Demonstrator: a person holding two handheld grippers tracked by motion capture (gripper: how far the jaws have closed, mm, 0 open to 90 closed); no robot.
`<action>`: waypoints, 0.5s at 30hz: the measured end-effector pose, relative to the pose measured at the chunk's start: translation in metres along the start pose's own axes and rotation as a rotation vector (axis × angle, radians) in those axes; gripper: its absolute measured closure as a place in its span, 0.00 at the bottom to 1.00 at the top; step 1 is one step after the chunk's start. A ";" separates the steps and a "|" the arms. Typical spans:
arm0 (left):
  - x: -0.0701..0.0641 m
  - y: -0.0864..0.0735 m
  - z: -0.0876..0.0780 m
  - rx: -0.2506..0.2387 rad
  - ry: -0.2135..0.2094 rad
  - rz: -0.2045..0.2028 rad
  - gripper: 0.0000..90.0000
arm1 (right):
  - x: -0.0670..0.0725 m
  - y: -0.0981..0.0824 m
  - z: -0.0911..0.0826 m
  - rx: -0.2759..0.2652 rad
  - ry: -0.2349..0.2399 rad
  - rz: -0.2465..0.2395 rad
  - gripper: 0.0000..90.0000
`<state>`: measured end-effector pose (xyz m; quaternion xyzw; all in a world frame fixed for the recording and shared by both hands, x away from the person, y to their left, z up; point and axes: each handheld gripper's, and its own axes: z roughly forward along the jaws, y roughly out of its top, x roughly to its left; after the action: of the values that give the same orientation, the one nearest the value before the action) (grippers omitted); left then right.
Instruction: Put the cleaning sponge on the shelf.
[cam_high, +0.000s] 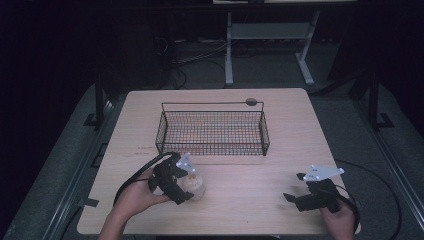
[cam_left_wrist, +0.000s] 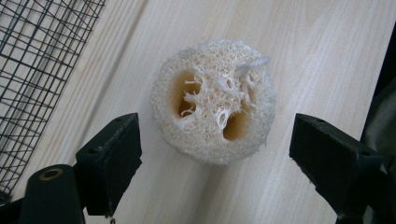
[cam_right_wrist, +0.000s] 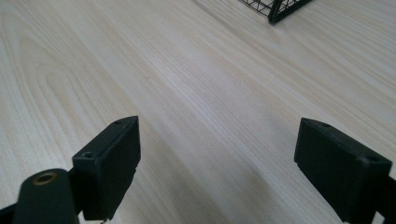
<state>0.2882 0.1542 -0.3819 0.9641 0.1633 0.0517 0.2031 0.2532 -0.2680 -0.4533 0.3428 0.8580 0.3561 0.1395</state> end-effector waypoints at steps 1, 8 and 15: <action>0.000 0.001 0.001 -0.001 0.000 0.004 0.17 | 0.000 0.000 0.000 0.000 0.000 -0.001 0.16; 0.000 0.007 0.005 0.012 -0.002 0.017 0.18 | 0.000 0.000 0.000 0.001 0.002 -0.004 0.16; 0.001 0.011 0.011 0.034 -0.014 0.026 0.17 | 0.001 0.001 0.000 -0.001 0.005 -0.007 0.16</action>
<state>0.2941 0.1409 -0.3878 0.9697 0.1503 0.0450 0.1872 0.2533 -0.2667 -0.4529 0.3387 0.8594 0.3569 0.1389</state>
